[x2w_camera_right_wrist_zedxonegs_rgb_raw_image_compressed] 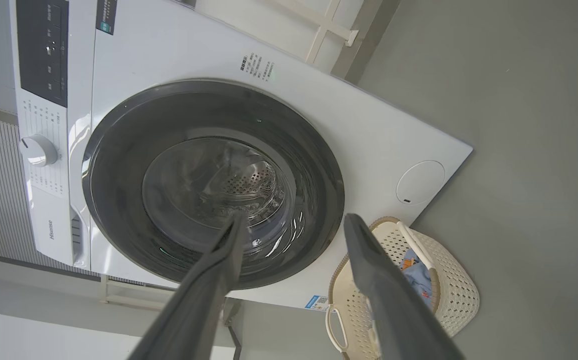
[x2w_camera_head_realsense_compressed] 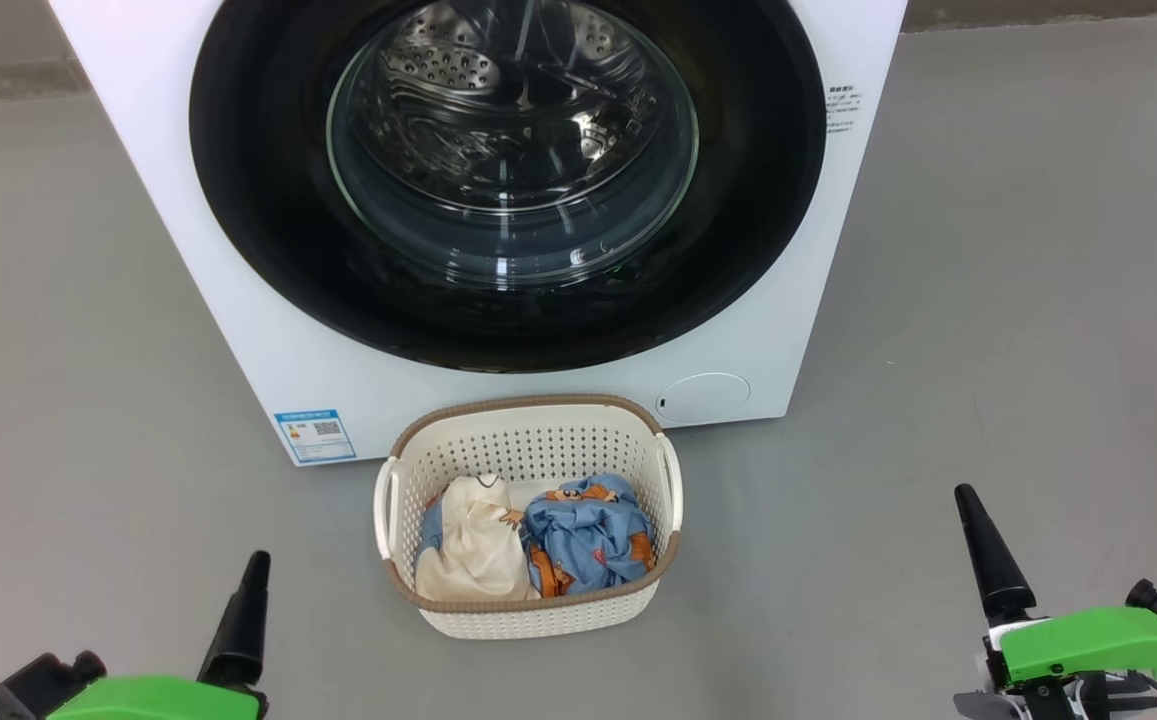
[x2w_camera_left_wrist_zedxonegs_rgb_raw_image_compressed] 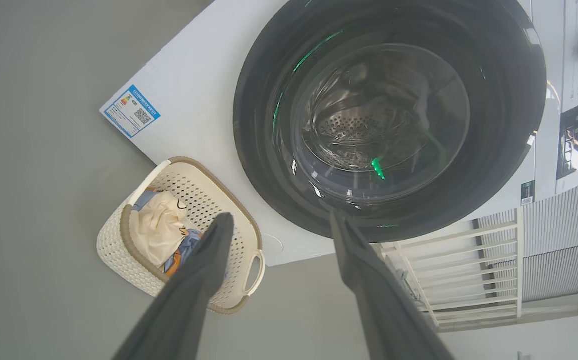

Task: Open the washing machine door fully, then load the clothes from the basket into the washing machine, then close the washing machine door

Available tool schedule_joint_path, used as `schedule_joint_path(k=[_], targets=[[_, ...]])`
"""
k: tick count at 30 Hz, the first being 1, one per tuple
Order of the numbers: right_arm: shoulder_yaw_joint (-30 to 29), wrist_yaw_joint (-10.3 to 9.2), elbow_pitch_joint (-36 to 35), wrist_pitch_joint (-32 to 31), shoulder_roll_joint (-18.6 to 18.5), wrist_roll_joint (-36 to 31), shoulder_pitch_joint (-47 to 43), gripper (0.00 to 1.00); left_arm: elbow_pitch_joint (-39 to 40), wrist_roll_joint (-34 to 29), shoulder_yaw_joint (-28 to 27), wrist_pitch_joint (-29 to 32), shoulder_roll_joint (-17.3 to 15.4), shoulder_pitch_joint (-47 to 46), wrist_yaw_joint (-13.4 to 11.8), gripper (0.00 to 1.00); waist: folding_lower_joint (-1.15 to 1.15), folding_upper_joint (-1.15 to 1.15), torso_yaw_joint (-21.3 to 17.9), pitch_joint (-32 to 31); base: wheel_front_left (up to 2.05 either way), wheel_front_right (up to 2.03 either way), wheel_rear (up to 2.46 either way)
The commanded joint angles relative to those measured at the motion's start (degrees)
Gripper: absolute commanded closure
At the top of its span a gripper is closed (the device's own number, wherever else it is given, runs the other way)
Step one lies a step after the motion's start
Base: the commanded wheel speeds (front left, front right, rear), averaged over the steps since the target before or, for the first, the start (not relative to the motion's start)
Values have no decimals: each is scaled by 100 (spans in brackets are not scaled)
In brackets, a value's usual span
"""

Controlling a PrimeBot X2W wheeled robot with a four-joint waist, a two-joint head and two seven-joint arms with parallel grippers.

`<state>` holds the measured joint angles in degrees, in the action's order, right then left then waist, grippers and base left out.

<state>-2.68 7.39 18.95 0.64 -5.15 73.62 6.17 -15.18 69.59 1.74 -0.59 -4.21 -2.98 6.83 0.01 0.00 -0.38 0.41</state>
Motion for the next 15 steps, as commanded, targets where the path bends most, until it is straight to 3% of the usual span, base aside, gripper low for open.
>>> schedule_joint_path(k=[1,15], targets=[[78,4,-140,59,-91,-177,314,0,176,-177,-42,-55,-149,-292,32,0,-1,0,-1,-1,0,0,0],[344,5,-41,294,-213,-1347,482,0,117,-1423,139,-291,-296,-363,38,0,-1,0,-11,-6,0,0,0]])
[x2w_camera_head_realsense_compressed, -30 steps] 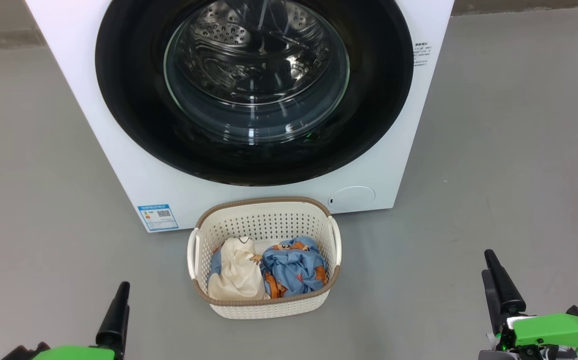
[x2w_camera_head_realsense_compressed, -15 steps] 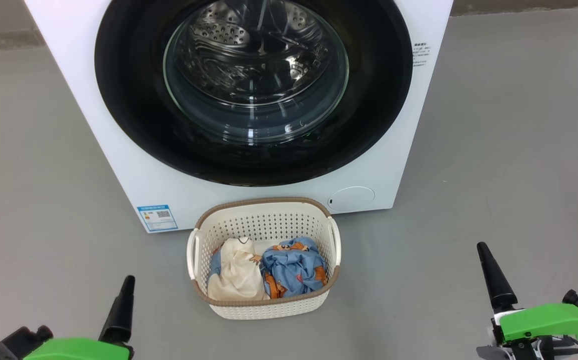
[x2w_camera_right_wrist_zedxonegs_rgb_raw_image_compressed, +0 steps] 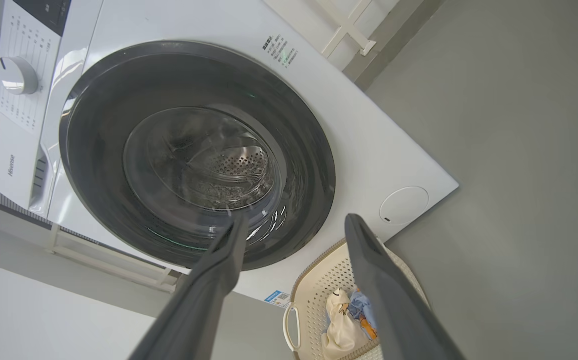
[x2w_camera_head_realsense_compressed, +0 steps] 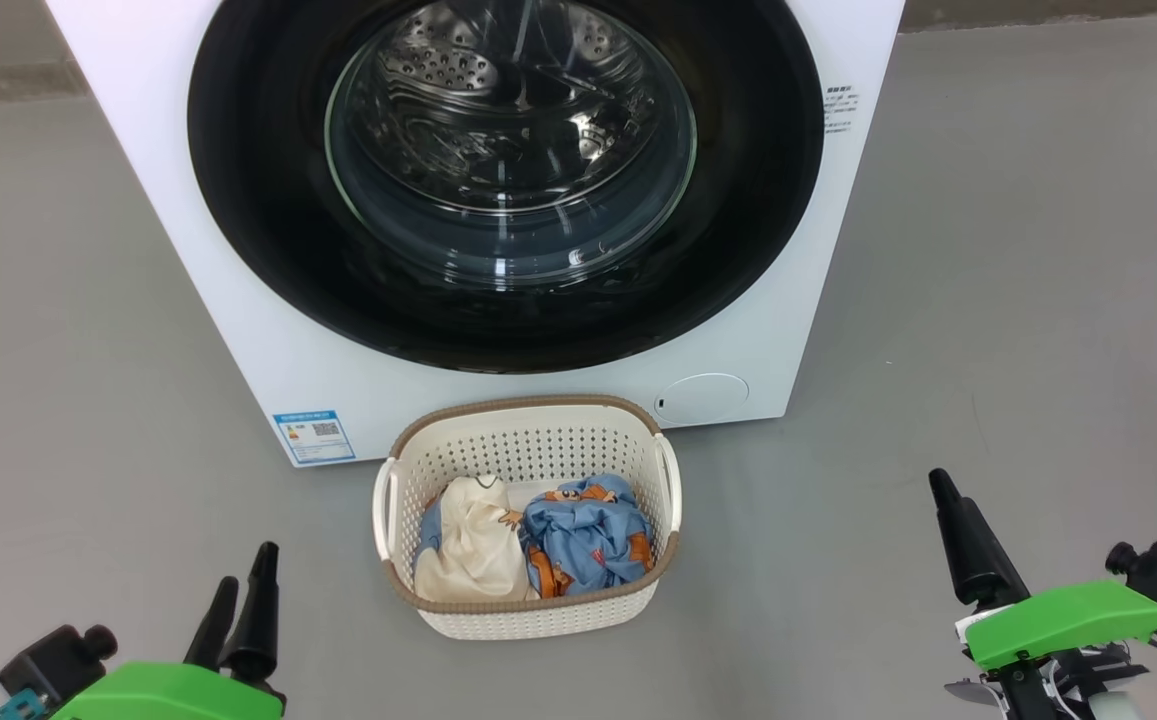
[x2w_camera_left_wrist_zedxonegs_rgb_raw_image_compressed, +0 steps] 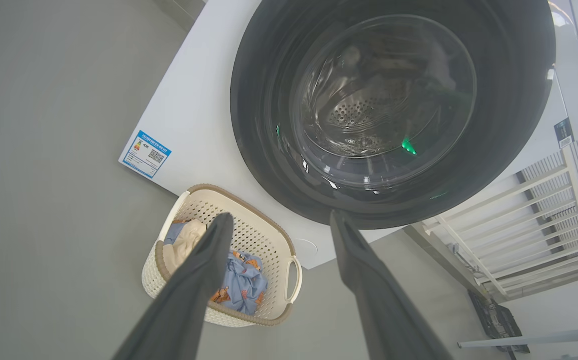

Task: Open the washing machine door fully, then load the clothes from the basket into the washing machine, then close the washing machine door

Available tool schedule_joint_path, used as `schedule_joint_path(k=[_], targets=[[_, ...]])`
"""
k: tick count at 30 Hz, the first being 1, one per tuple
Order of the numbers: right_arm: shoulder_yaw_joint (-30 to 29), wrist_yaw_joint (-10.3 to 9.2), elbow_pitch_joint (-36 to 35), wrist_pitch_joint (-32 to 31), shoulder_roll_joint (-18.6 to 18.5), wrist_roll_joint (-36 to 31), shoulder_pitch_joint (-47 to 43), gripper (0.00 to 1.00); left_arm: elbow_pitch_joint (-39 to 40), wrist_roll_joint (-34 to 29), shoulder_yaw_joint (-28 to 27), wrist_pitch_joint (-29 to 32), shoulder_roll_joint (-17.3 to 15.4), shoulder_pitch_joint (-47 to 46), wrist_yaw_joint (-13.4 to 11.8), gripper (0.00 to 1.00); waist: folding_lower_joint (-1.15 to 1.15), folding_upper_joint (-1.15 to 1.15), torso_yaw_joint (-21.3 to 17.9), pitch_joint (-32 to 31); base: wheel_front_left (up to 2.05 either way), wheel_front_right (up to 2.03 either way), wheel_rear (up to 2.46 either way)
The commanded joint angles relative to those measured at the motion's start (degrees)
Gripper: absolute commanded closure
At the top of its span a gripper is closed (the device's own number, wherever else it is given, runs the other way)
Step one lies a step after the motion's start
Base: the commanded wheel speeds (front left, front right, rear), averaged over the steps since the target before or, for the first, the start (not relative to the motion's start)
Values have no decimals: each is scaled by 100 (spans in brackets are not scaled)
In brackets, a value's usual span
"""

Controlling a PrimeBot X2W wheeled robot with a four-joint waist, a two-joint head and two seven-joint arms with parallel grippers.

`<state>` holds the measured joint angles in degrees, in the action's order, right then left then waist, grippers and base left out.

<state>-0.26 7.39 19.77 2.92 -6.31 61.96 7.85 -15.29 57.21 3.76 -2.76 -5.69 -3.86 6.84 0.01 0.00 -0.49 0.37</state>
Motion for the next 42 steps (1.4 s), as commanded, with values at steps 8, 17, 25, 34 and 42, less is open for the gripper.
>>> schedule_joint_path(k=[8,17,25,34,42], targets=[[240,6,-24,217,-161,-887,415,0,105,-870,-2,-225,-216,-281,40,0,0,0,-4,-12,0,0,0],[361,6,33,351,-226,-1506,520,0,98,-1534,-46,-360,-249,-291,41,0,0,0,-15,-13,0,0,0],[363,7,162,485,-242,-2174,616,0,44,-2267,-123,-495,-255,-318,-71,0,0,0,-30,-3,0,0,0],[411,8,275,636,-226,-2876,714,0,-62,-2968,-149,-647,-321,-401,-114,0,0,0,-59,24,0,0,0],[457,8,357,770,-257,-3427,829,0,-131,-3564,-173,-782,-355,-450,-144,0,0,0,-80,31,0,0,0]])
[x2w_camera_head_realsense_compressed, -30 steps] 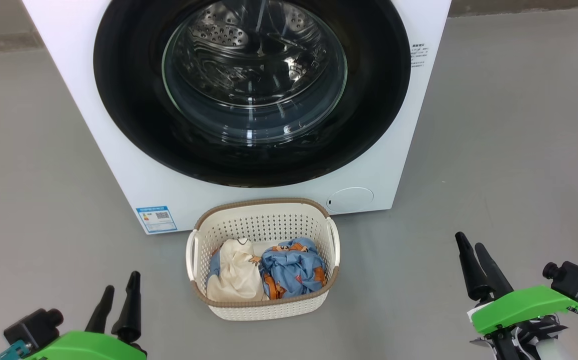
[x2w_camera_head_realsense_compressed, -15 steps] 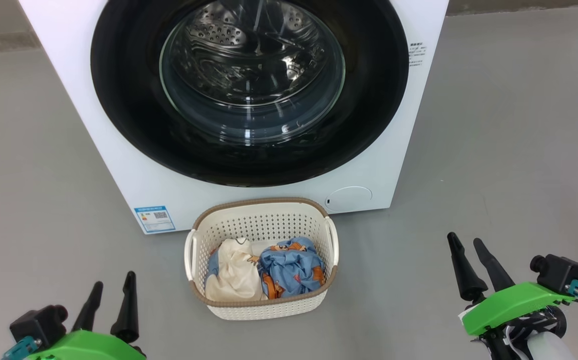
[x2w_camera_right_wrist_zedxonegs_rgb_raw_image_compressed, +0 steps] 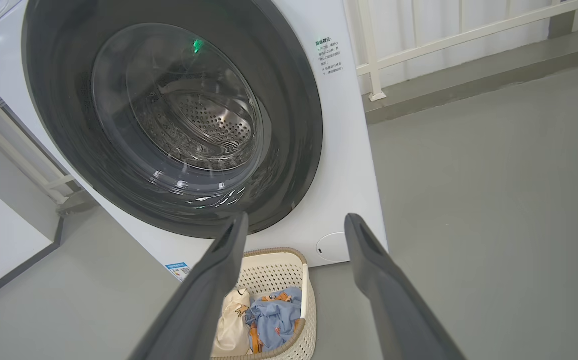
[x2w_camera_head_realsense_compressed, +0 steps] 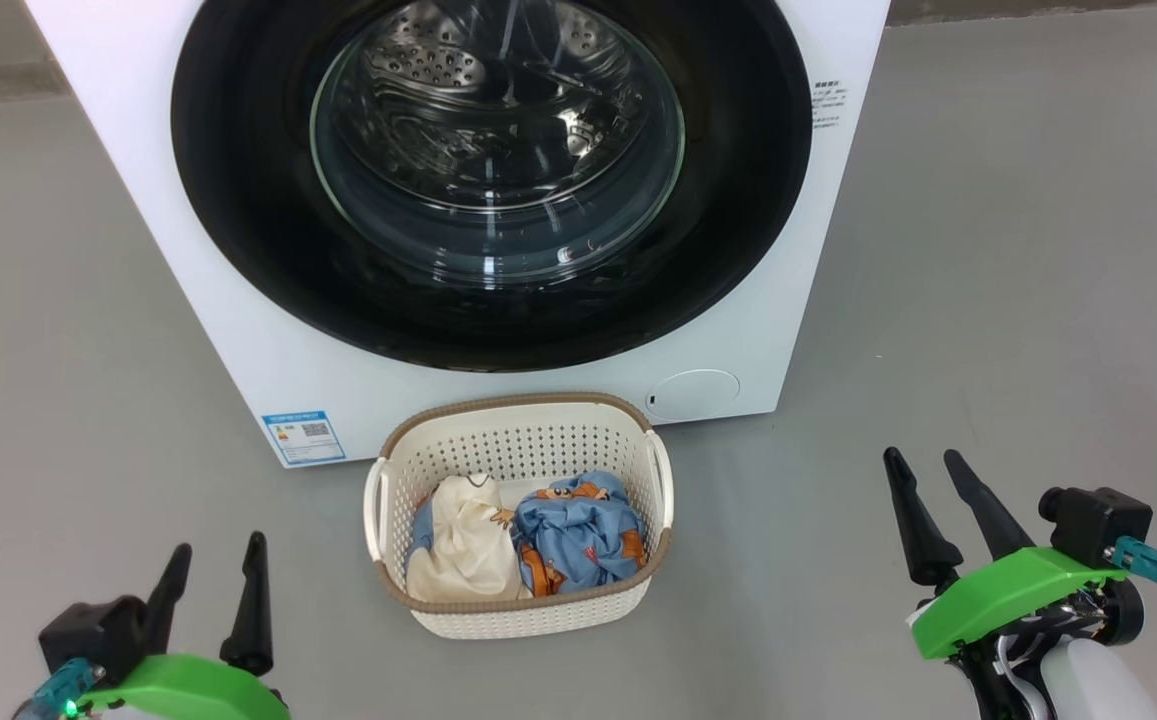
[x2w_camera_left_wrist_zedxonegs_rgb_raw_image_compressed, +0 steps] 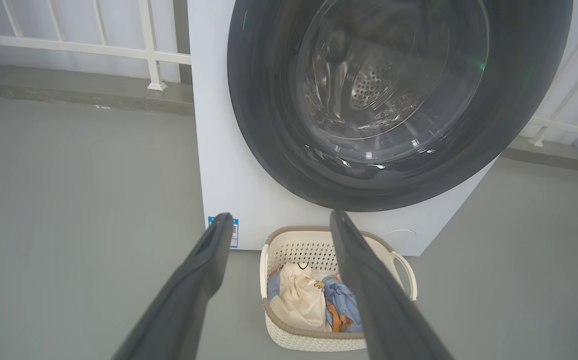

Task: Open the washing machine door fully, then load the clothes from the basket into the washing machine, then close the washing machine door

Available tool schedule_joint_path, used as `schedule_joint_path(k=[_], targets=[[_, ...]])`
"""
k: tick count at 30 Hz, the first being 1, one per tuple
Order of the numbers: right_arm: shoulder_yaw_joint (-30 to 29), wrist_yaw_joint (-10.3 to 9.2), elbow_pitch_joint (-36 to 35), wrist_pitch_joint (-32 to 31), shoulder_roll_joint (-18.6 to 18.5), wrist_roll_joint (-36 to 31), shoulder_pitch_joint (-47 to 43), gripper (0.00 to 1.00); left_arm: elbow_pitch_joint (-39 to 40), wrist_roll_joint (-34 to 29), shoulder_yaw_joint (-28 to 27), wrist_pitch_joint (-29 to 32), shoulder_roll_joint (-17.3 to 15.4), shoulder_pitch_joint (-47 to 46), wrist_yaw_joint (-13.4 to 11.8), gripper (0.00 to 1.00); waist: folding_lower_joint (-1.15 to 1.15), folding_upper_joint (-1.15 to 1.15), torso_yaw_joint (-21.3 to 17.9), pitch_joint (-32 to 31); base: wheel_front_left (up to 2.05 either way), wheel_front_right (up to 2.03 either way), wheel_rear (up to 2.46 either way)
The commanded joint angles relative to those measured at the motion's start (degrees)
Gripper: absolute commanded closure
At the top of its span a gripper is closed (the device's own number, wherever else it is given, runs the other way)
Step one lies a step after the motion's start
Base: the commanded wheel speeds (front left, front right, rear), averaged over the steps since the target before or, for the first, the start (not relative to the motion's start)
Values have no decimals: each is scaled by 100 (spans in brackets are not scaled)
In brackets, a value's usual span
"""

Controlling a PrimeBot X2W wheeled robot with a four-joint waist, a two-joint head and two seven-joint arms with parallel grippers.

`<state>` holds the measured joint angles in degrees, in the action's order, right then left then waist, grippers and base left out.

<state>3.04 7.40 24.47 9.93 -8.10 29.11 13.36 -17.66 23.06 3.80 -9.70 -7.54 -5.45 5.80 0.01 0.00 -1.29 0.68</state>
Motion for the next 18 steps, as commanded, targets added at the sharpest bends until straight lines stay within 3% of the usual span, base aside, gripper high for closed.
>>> schedule_joint_path(k=[1,18], targets=[[132,7,-100,86,-80,-211,291,0,102,-219,-179,-106,-170,-293,-43,0,0,0,0,-1,0,0,0],[190,8,62,354,-112,-1338,439,0,74,-1373,-277,-376,-217,-293,-246,0,0,0,-5,-9,0,0,0]])
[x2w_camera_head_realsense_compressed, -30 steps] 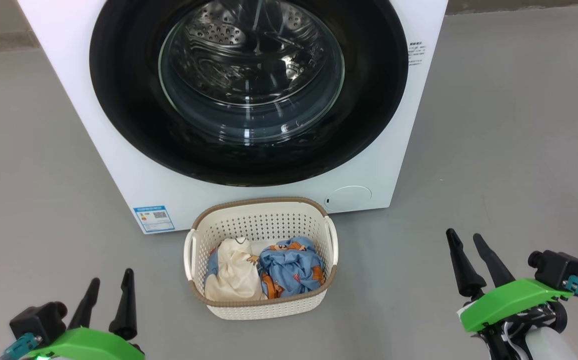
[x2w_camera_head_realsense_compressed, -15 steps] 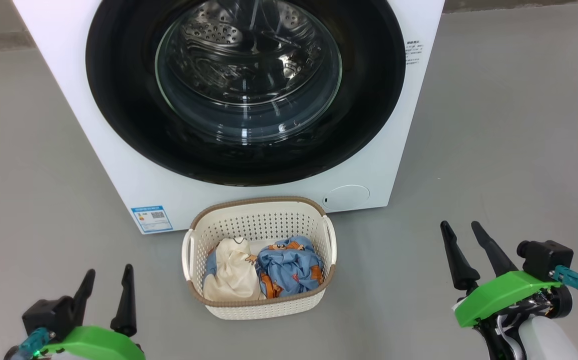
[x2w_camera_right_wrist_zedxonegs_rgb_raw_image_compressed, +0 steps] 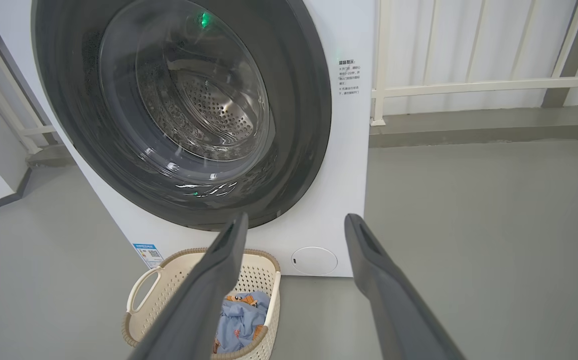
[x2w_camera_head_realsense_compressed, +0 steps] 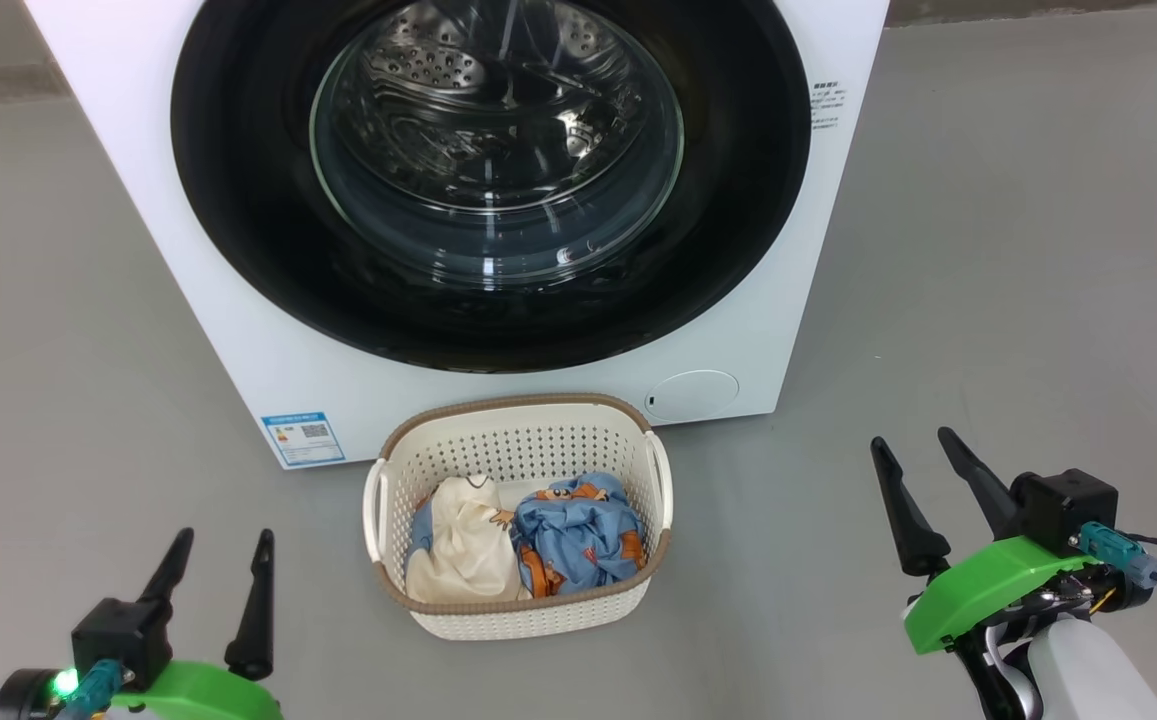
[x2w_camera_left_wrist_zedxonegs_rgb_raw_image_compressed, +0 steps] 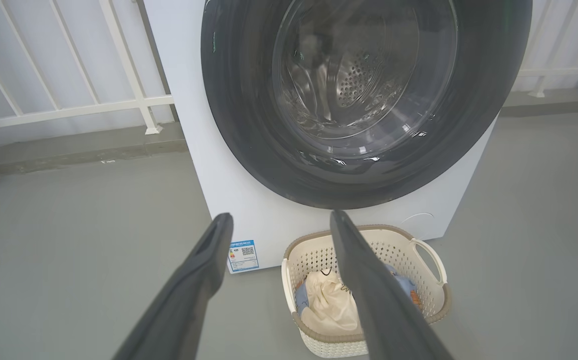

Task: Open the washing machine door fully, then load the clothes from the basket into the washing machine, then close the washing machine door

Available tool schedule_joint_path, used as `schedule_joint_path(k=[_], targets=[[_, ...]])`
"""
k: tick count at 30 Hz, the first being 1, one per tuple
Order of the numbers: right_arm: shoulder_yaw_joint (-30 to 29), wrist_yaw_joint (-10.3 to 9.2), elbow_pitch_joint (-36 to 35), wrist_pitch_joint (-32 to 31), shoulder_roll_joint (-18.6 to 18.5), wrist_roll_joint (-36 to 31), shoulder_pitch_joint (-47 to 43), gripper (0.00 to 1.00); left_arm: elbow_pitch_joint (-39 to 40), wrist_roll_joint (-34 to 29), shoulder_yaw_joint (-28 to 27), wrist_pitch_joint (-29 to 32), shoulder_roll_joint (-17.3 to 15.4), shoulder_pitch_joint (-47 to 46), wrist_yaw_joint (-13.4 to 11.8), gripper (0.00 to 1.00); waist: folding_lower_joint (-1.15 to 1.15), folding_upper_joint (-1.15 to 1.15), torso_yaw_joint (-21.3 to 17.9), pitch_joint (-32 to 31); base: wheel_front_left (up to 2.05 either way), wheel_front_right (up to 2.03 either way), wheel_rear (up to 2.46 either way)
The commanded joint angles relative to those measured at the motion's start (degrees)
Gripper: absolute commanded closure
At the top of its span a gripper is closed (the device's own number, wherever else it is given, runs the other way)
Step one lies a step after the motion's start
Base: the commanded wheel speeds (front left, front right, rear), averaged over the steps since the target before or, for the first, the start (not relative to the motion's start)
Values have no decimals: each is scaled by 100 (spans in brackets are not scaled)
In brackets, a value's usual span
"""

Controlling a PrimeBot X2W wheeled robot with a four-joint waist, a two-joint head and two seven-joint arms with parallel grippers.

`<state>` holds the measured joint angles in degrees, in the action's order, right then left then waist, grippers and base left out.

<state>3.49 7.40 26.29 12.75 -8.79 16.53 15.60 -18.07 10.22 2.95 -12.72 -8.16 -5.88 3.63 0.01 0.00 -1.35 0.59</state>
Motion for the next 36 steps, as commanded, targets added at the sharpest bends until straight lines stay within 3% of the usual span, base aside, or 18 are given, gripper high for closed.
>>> schedule_joint_path(k=[1,13,25,36], targets=[[133,8,-117,88,-37,-156,225,0,102,-148,-211,-90,-151,-246,-49,0,0,0,-4,0,0,0,0],[23,9,-63,225,-14,-764,277,0,-105,-597,-432,-228,-110,-288,-149,0,0,0,-20,-18,0,0,0],[-200,9,64,225,131,-454,275,0,-177,-511,-640,-228,4,-295,-213,0,0,0,-32,-17,0,0,0],[-168,9,-19,225,128,-259,280,0,-281,-358,-800,-228,80,-330,-109,0,0,0,-25,-6,0,0,0]])
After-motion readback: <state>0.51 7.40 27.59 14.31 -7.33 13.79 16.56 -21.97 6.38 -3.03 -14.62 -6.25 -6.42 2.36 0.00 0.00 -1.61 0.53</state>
